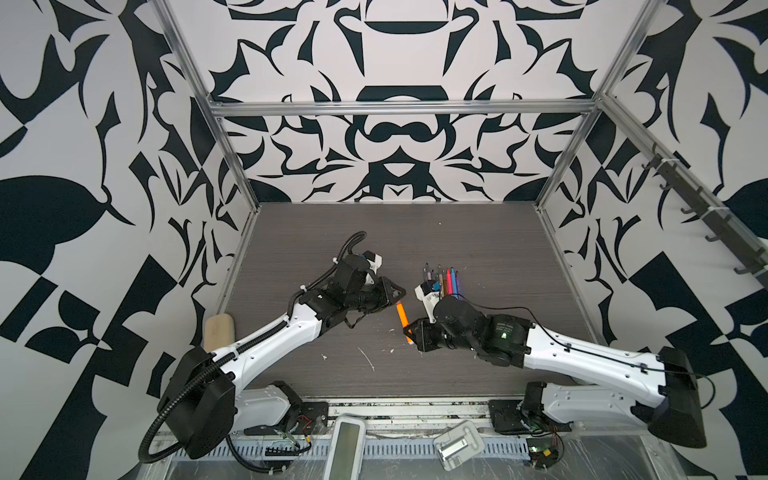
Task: Open the pen caps
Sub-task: 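Pull the orange cap off with the left gripper while the right gripper holds the marker, then carry the orange cap to the cap row with the left gripper and release it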
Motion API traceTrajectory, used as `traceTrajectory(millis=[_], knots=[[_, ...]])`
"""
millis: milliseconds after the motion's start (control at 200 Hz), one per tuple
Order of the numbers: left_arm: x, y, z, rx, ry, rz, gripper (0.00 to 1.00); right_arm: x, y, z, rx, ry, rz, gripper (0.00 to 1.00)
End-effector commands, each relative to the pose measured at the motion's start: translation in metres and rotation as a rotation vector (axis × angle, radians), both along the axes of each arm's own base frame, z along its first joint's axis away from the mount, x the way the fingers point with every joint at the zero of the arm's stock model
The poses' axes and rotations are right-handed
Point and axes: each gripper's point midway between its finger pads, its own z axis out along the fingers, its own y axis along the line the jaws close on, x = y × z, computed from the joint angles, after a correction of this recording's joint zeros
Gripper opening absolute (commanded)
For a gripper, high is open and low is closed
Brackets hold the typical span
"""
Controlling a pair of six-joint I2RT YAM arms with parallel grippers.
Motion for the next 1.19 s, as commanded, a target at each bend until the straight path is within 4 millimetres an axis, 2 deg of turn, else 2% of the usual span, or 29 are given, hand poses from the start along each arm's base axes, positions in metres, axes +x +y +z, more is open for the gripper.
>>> traceTrajectory(millis=[0, 15, 120, 195, 235, 355, 655, 725, 760, 785, 845, 910, 965, 1005, 1020, 1100, 1145, 1190], knots=[[-0.001, -0.003, 0.015, -0.026, -0.034, -0.018, 0.04, 0.008, 0.007, 0.027, 0.055, -0.050, -0.006, 0.00], [-0.001, -0.004, 0.015, -0.027, -0.034, -0.019, 0.00, 0.008, 0.006, 0.026, 0.052, -0.049, -0.006, 0.00], [-0.002, -0.005, 0.018, -0.034, -0.032, -0.026, 0.00, 0.008, 0.005, 0.024, 0.040, -0.050, -0.004, 0.00], [-0.003, -0.004, 0.018, -0.033, -0.030, -0.022, 0.00, 0.009, 0.002, 0.023, 0.028, -0.054, -0.014, 0.25], [-0.003, -0.003, 0.019, -0.029, -0.030, -0.018, 0.00, 0.011, 0.000, 0.022, 0.024, -0.054, -0.024, 0.34], [-0.002, 0.000, 0.018, -0.015, -0.030, -0.004, 0.00, 0.018, 0.001, 0.021, 0.032, -0.035, -0.031, 0.38], [-0.001, 0.000, 0.019, -0.018, -0.027, 0.004, 0.00, 0.033, 0.019, 0.013, 0.017, 0.014, 0.001, 0.35], [0.000, 0.000, 0.019, -0.018, -0.029, 0.005, 0.00, 0.035, 0.022, 0.010, 0.008, 0.022, 0.009, 0.25], [0.000, 0.000, 0.019, -0.019, -0.026, 0.003, 0.00, 0.035, 0.023, 0.007, 0.003, 0.026, 0.009, 0.14], [0.001, 0.000, 0.019, -0.015, -0.028, 0.006, 0.00, 0.034, 0.022, 0.004, -0.003, 0.030, 0.008, 0.01], [0.007, 0.005, 0.021, 0.006, -0.043, 0.020, 0.00, 0.032, 0.019, -0.005, -0.017, 0.043, 0.005, 0.00], [0.019, 0.014, 0.025, 0.036, -0.062, 0.037, 0.00, 0.027, 0.012, -0.020, -0.041, 0.068, -0.001, 0.00], [0.036, 0.028, 0.032, 0.067, -0.081, 0.053, 0.00, 0.015, 0.010, -0.036, -0.032, 0.098, 0.003, 0.00], [0.052, 0.046, 0.042, 0.094, -0.106, 0.086, 0.00, 0.002, 0.010, -0.048, -0.018, 0.112, 0.010, 0.00], [0.062, 0.053, 0.034, 0.122, -0.091, 0.100, 0.00, -0.004, 0.011, -0.052, -0.012, 0.117, 0.013, 0.00], [0.100, 0.099, 0.040, 0.173, -0.110, 0.206, 0.00, -0.034, 0.015, -0.073, 0.009, 0.149, 0.049, 0.00], [0.112, 0.118, 0.042, 0.168, -0.107, 0.245, 0.00, -0.045, 0.015, -0.077, 0.018, 0.152, 0.061, 0.00], [0.115, 0.125, 0.041, 0.160, -0.099, 0.248, 0.00, -0.049, 0.013, -0.077, 0.019, 0.151, 0.061, 0.00]])
